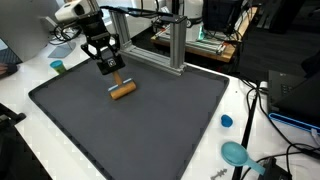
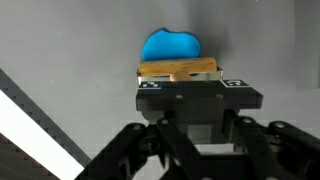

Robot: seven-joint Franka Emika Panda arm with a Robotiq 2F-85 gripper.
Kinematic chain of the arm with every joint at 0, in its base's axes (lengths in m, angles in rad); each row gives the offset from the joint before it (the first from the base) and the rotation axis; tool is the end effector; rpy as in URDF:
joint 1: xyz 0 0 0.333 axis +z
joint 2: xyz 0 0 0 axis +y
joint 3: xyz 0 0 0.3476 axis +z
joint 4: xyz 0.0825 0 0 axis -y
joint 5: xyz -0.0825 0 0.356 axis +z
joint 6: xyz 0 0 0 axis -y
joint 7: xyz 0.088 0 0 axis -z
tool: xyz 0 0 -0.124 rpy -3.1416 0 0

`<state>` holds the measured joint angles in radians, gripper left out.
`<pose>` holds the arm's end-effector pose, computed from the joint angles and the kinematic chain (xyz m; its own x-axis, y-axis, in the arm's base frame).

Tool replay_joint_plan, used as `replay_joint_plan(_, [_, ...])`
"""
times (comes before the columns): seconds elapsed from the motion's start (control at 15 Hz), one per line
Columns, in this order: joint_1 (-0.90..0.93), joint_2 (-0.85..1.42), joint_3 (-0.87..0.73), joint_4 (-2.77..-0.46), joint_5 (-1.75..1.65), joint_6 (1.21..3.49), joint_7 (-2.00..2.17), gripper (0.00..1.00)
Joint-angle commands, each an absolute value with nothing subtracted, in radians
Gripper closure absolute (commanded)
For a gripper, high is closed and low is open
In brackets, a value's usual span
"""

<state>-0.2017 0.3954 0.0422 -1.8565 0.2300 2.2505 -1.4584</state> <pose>0.6203 -0.0924 0.3390 0.4039 0.8949 0.1899 0.9138 -0.4044 -0.0378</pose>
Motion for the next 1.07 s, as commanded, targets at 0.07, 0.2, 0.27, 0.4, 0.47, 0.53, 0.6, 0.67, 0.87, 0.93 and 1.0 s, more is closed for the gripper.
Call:
replay_joint_plan(0.07, [-0.221, 0.427, 0.065, -1.862, 0.317, 2.288, -1.497, 0.78])
replay_joint_plan(0.2, [-0.232, 0.351, 0.055, -1.869, 0.343, 2.287, -1.475, 0.78])
replay_joint_plan(0.27, [-0.233, 0.314, 0.039, -1.881, 0.330, 2.298, -1.459, 0.78])
replay_joint_plan(0.4, [-0.237, 0.258, 0.010, -1.901, 0.301, 2.318, -1.427, 0.78])
replay_joint_plan(0.47, [-0.237, 0.234, -0.004, -1.909, 0.288, 2.314, -1.416, 0.78])
replay_joint_plan(0.53, [-0.232, 0.215, -0.015, -1.920, 0.272, 2.304, -1.410, 0.78])
replay_joint_plan(0.6, [-0.223, 0.198, -0.026, -1.935, 0.252, 2.290, -1.408, 0.78])
replay_joint_plan(0.67, [-0.216, 0.183, -0.032, -1.953, 0.242, 2.287, -1.403, 0.78])
replay_joint_plan(0.87, [-0.191, 0.145, -0.033, -2.026, 0.199, 2.278, -1.386, 0.78])
replay_joint_plan(0.93, [-0.183, 0.138, -0.030, -2.047, 0.198, 2.288, -1.380, 0.78])
replay_joint_plan(1.0, [-0.173, 0.134, -0.027, -2.070, 0.201, 2.319, -1.365, 0.78])
